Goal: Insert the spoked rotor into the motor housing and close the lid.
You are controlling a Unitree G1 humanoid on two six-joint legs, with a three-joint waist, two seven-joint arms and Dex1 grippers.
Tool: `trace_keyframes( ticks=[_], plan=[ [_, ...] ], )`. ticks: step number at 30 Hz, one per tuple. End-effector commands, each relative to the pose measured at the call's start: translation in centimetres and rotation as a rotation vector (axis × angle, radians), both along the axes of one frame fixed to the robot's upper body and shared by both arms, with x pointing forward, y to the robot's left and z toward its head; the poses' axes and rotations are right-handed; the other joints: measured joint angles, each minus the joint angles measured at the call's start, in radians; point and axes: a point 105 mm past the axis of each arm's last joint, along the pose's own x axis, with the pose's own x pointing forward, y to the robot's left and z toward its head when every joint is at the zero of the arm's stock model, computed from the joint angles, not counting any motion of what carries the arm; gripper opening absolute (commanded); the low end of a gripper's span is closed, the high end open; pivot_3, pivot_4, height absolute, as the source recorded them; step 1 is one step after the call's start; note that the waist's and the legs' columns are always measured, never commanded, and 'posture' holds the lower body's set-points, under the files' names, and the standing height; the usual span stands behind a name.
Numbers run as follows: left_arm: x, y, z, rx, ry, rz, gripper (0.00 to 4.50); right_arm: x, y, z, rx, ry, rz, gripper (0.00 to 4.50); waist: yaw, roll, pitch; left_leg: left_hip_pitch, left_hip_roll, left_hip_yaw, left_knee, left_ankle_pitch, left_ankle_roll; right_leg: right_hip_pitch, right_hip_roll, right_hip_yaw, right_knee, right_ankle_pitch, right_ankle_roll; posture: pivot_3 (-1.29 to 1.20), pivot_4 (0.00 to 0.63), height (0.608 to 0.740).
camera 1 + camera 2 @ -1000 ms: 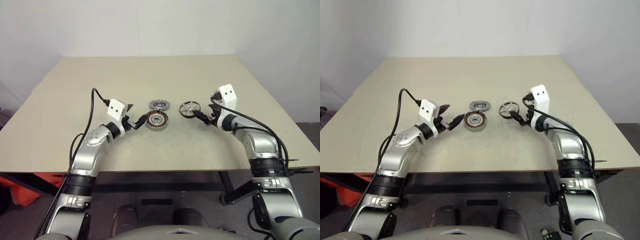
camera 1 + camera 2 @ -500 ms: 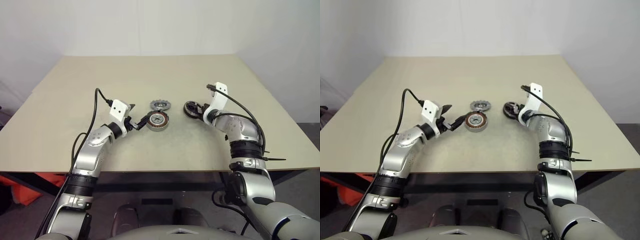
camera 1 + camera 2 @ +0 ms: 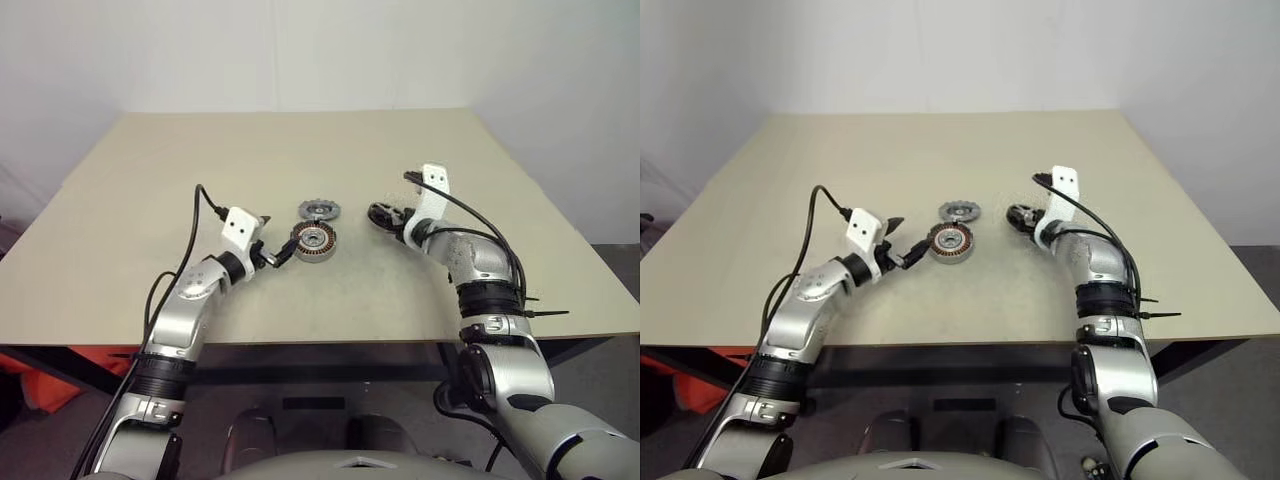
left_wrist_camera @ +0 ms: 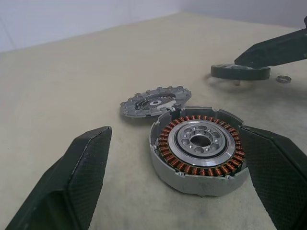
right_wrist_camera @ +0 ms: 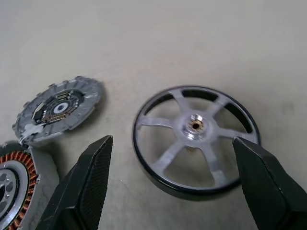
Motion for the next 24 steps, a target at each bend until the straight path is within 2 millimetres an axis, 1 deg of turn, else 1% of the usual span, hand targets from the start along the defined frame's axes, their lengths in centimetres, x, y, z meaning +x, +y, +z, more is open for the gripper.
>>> trace_keyframes(
  ticks=[1,6,12,16,24],
  plan=[
    [-0.2,-0.1,1.8,0.001,-0.077,-0.006,4.5,0.4,0.4,0.6,-0.047,-0.052,0.019,3.54,0.0,0.0,0.0,0.0,0.0,0.0,0.0,0.0,0.0,0.0,0.0,0.0,0.0,0.0,0.0,0.0,0.0,0.74],
    [-0.3,-0.1,1.7,0.001,-0.075,-0.002,4.5,0.7,0.4,0.0,-0.066,-0.046,0.016,1.72,-0.001,0.0,0.0,0.0,0.0,0.0,0.0,0.0,0.0,0.0,0.0,0.0,0.0,0.0,0.0,0.0,0.0,0.74],
    [-0.5,-0.1,1.6,0.002,-0.071,0.0,4.5,0.7,0.2,0.1,-0.079,-0.055,0.017,1.72,-0.003,0.0,0.0,0.001,0.0,0.0,0.0,0.0,0.0,0.0,0.0,0.0,0.0,0.0,0.0,0.0,0.0,0.74],
    [-0.6,-0.2,1.5,0.003,-0.069,-0.002,4.5,0.8,0.1,-0.3,-0.097,-0.054,0.015,1.72,-0.003,0.0,0.0,0.001,0.0,0.0,0.0,0.0,0.0,0.0,0.0,0.0,0.0,0.0,0.0,0.0,0.0,0.74],
    [-0.6,-0.2,1.3,0.01,-0.065,-0.003,4.5,1.4,0.1,-0.5,-0.106,-0.074,-0.015,1.72,-0.004,0.0,0.0,0.002,0.0,0.0,0.0,0.0,0.0,0.0,0.0,0.0,0.0,0.0,0.0,0.0,0.0,0.74]
  ],
)
